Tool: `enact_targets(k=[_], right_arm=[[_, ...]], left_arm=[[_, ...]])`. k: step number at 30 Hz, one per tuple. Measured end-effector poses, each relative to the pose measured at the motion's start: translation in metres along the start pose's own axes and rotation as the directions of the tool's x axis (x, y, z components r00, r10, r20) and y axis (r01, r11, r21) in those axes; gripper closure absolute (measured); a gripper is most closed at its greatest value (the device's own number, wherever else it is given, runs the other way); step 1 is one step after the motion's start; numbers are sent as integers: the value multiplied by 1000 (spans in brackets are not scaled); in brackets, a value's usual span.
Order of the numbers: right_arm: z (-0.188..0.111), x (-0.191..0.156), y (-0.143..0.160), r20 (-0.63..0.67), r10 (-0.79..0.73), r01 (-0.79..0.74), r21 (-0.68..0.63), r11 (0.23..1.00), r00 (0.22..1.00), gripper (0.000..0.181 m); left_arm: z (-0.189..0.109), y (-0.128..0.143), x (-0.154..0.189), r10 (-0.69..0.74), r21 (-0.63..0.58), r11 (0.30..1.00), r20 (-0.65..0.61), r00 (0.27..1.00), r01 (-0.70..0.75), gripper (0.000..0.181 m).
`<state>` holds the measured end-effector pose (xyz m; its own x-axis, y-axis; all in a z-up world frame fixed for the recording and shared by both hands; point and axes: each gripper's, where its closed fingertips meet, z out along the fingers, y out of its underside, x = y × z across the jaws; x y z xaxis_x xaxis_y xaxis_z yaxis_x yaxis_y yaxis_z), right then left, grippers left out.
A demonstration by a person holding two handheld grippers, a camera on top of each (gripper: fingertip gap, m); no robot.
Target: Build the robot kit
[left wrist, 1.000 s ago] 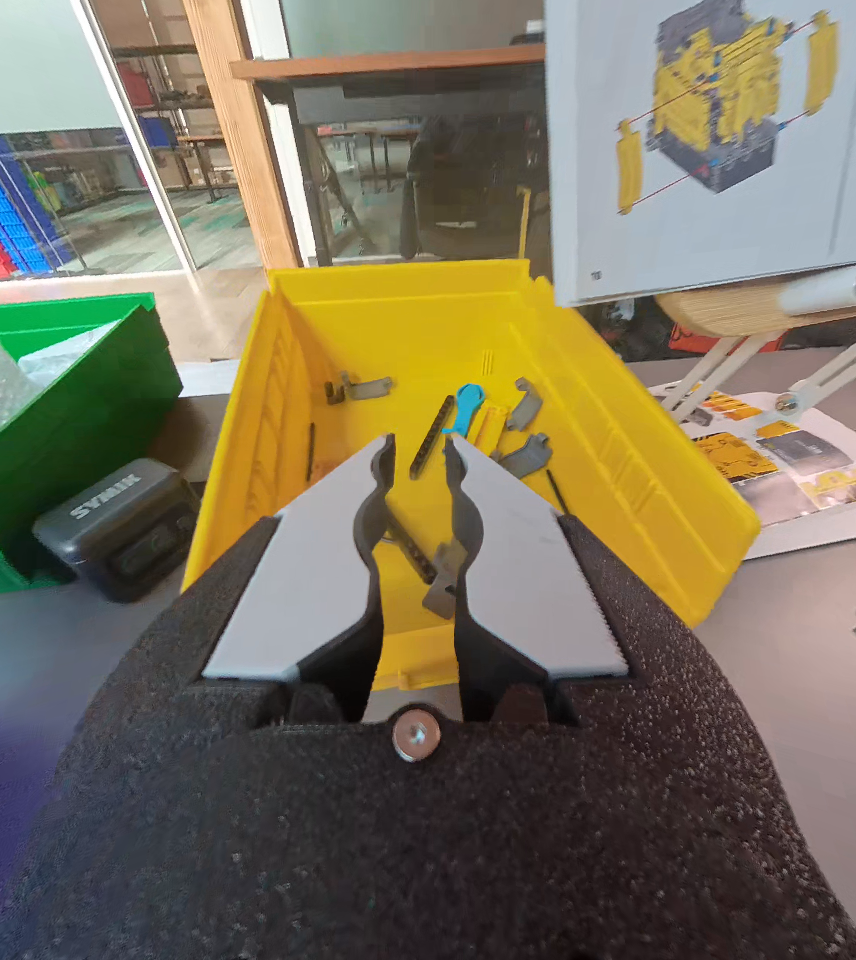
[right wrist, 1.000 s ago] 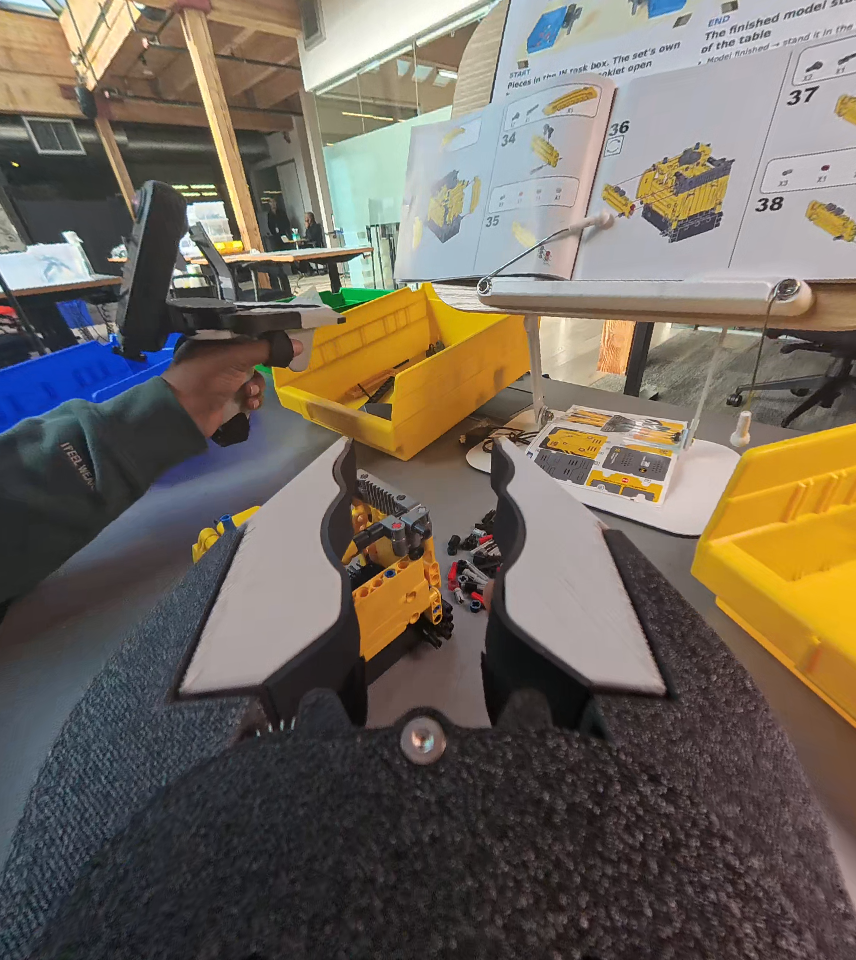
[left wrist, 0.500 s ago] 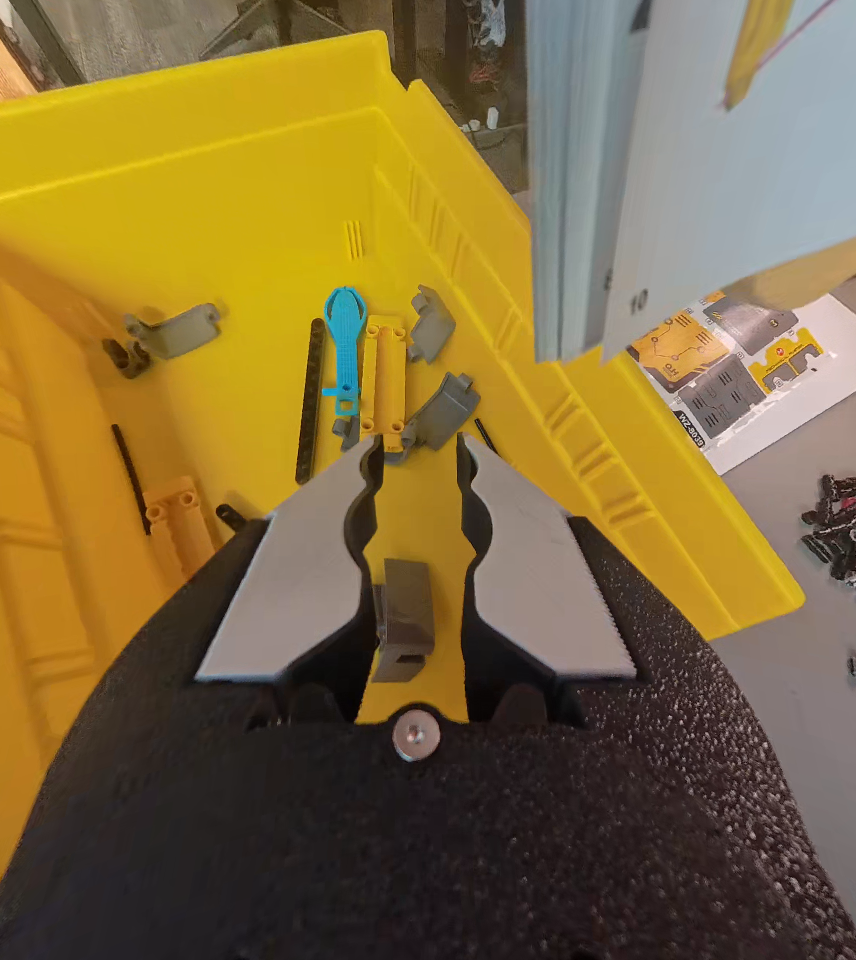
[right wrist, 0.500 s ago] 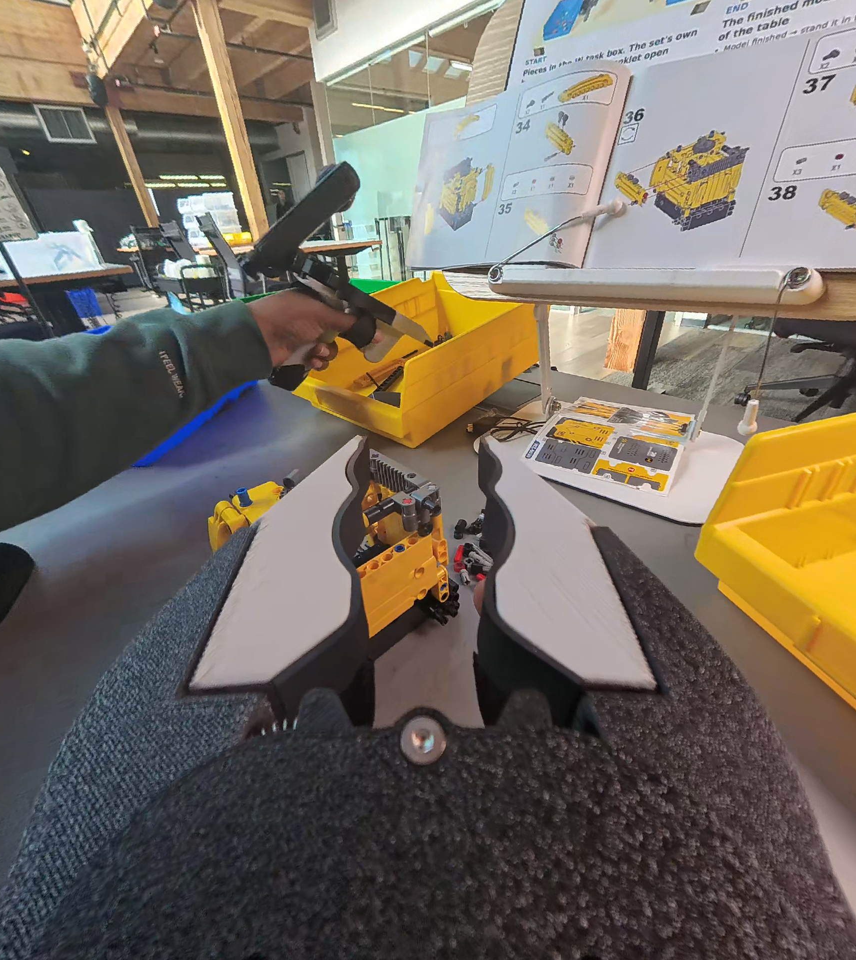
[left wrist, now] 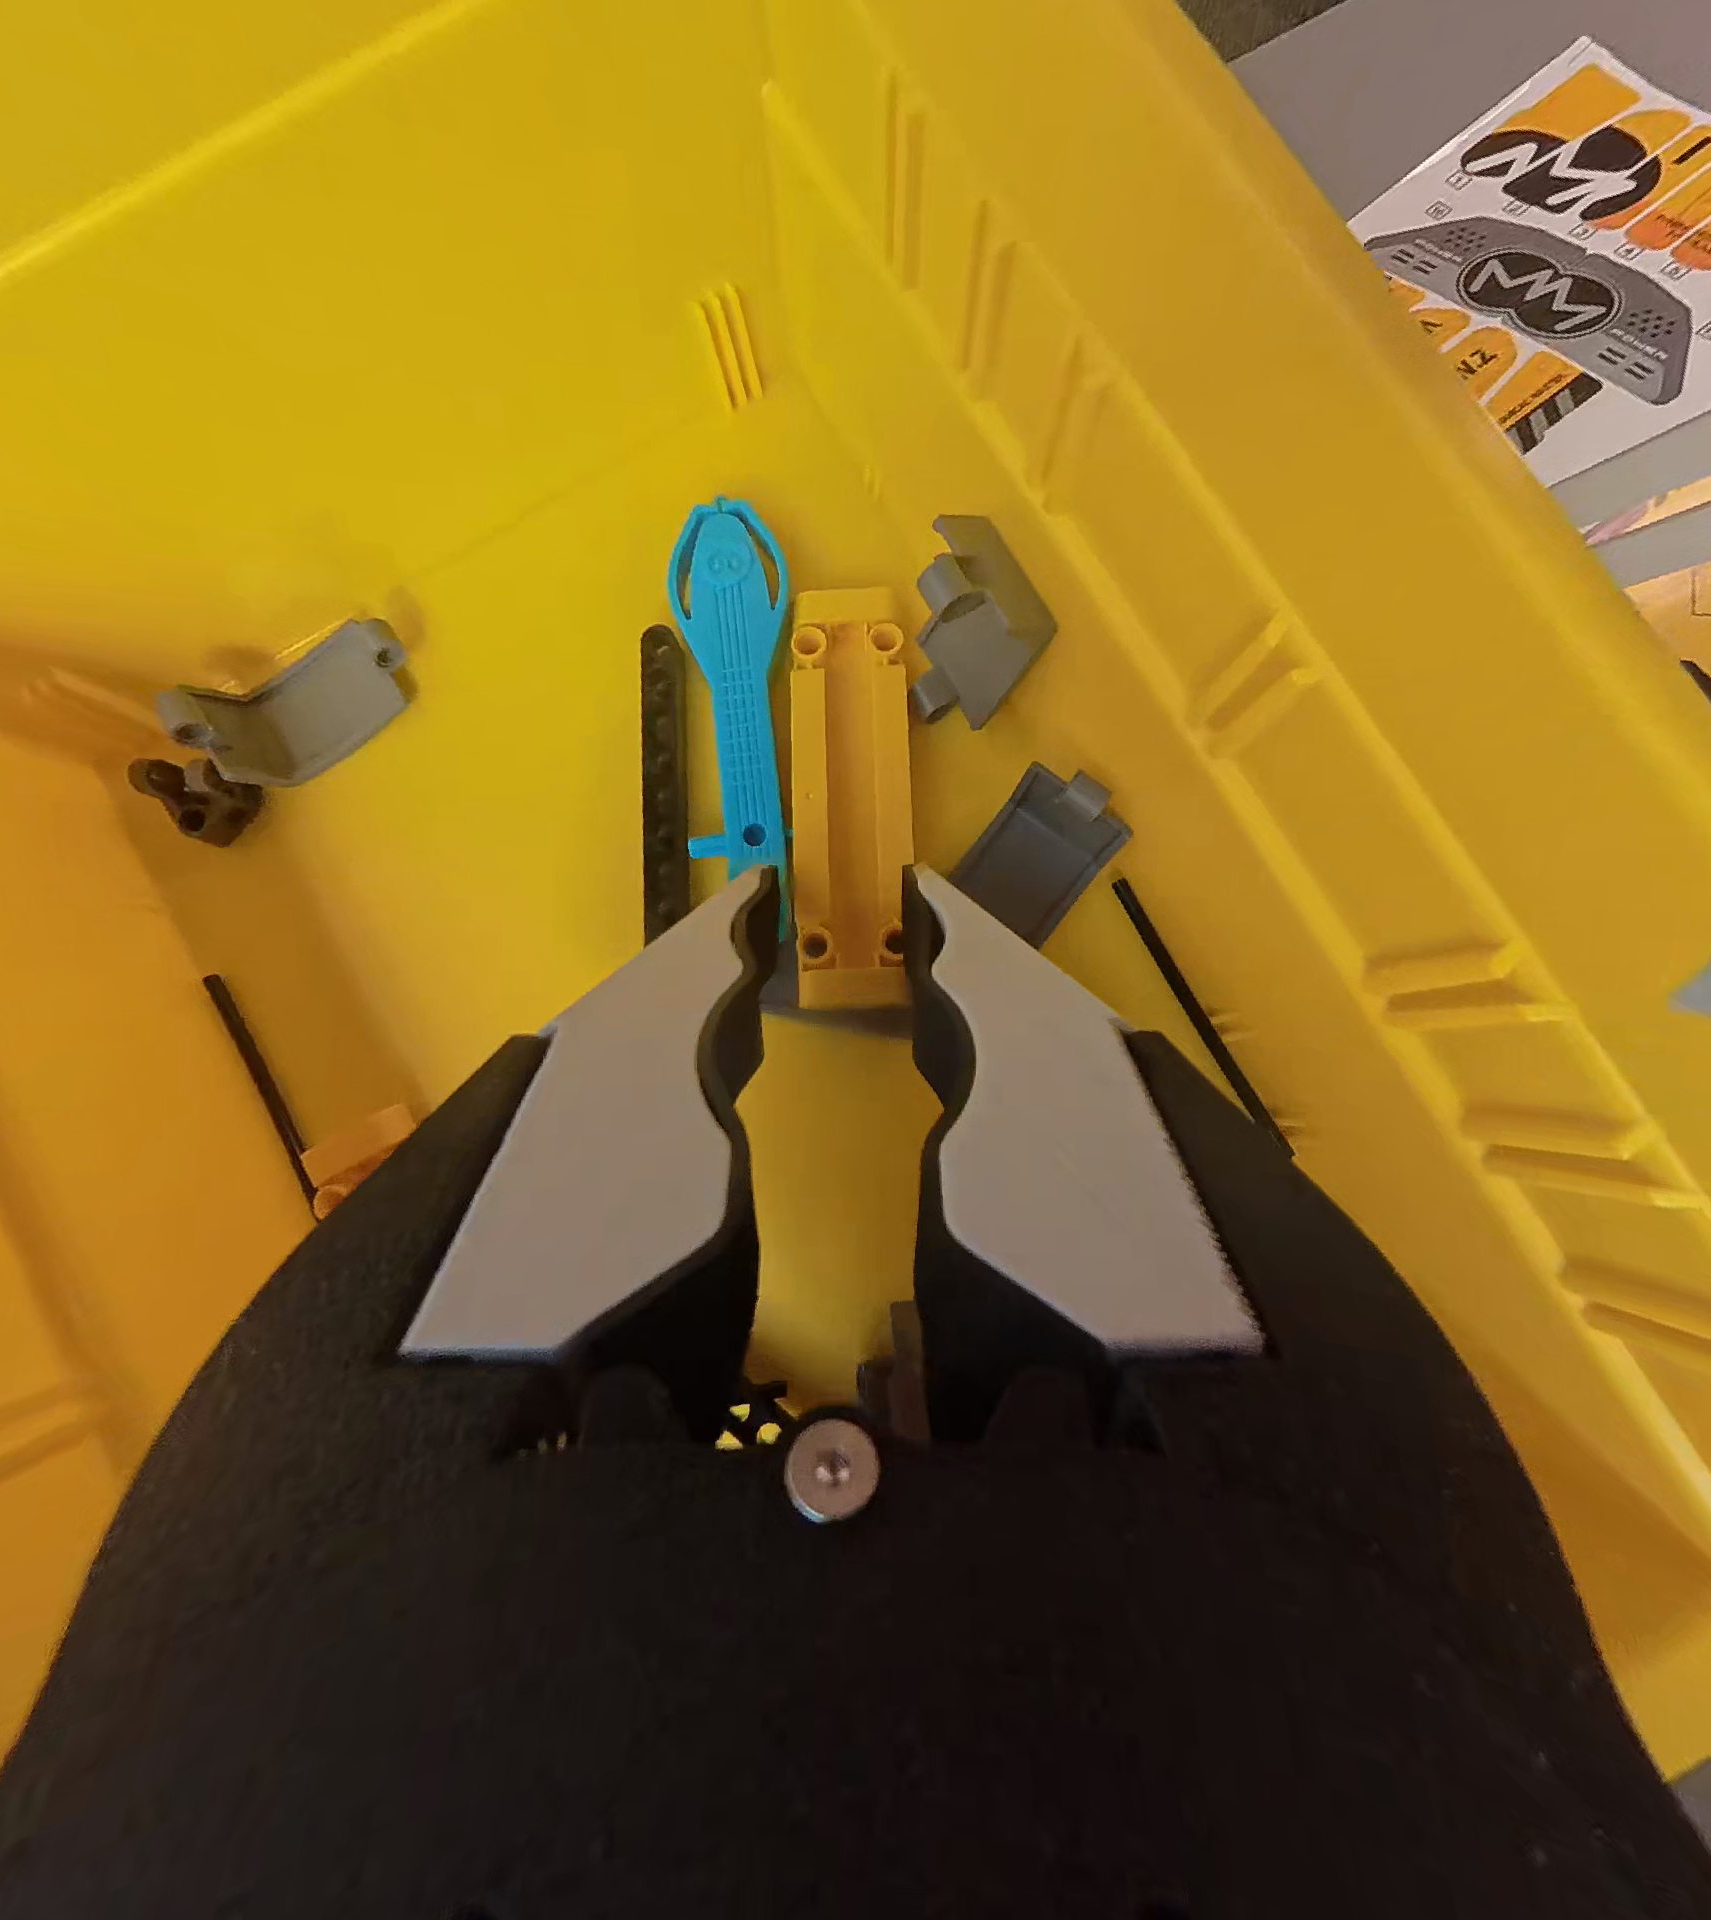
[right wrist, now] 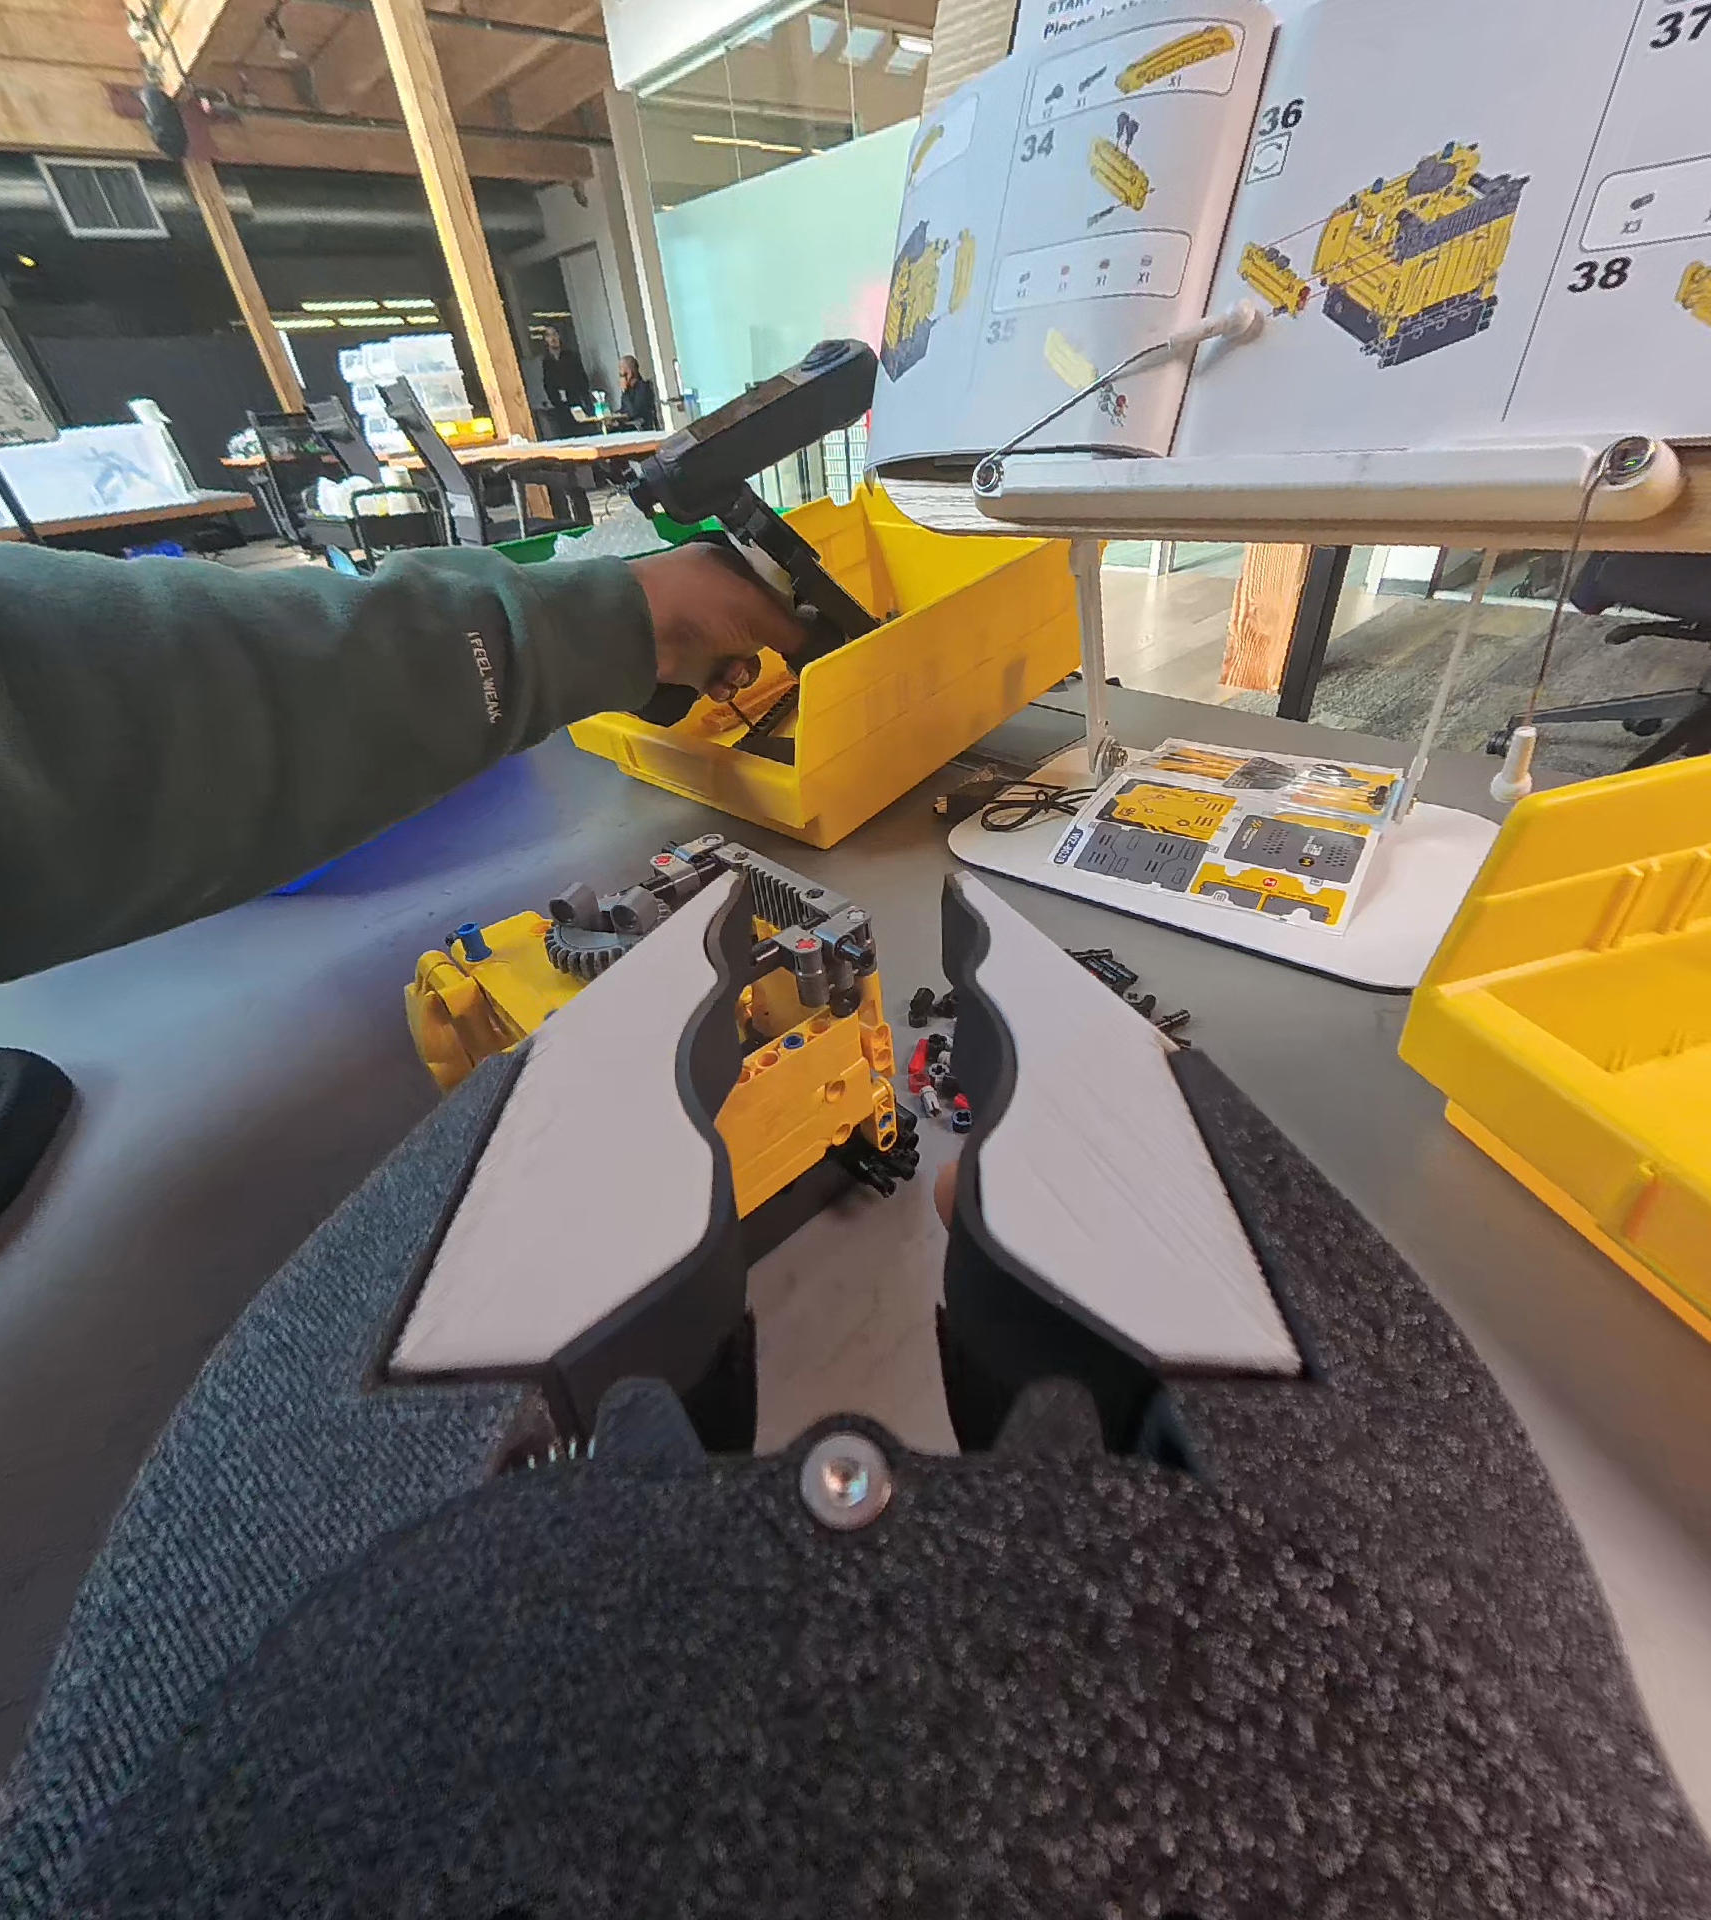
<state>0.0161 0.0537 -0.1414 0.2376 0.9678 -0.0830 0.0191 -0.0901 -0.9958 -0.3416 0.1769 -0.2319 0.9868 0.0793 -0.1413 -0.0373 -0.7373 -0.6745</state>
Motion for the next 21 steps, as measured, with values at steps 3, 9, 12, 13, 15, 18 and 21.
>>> enact_targets(k=[3,9,12,13,15,18,21], right_arm=[[0,2,2,-6,1,-1,-10,1000,1000,146],[1,-2,5,-9,-9,9,-23,1000,1000,148],[1,-3,6,-12,-15,15,-30,999,1000,149],[1,-4,6,-12,-17,17,-31,999,1000,150],[1,-4,7,-11,-23,23,-30,999,1000,151],[1,-3,8,-8,-14,14,-33,999,1000,152],[2,-4,9,1,3,-3,-35,999,1000,152]], left_arm=[[3,5,-3,8,-26,1000,13,1000,-7,158],[-4,15,-12,1,-63,998,3,1000,-1,160],[-13,25,-23,1,-99,995,13,1000,0,169],[-16,28,-27,5,-109,994,13,1000,-4,174],[-21,35,-32,-11,-117,993,2,1000,11,174],[-31,37,-35,-50,-98,994,-29,998,47,181],[-41,31,-43,-91,-66,994,-22,996,90,181]])
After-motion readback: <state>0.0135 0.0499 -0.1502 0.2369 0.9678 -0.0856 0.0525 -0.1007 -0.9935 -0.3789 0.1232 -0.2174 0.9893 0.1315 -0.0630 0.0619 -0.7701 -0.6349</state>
